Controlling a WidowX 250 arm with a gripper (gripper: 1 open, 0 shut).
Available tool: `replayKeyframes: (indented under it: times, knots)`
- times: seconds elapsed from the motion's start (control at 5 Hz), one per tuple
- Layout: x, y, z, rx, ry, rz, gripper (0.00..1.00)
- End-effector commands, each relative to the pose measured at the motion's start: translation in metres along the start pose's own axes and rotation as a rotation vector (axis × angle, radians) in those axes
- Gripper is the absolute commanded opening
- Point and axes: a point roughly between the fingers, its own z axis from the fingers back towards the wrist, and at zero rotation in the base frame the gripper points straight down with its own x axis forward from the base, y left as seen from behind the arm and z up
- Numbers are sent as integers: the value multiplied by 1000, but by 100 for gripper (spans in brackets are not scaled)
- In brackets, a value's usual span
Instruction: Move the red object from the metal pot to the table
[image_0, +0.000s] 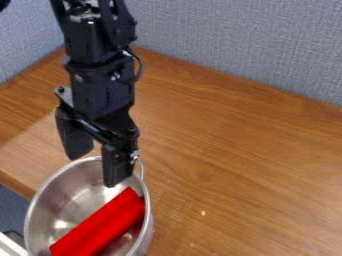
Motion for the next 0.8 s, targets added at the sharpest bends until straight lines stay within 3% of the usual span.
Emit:
replayKeyframes:
  times: [0.0, 0.2, 0.6]
  knots:
    - [7, 8, 9, 11, -22, 42, 100]
    - [11, 14, 6, 27, -16, 86, 100]
    - [7, 36, 1, 30, -9, 160, 100]
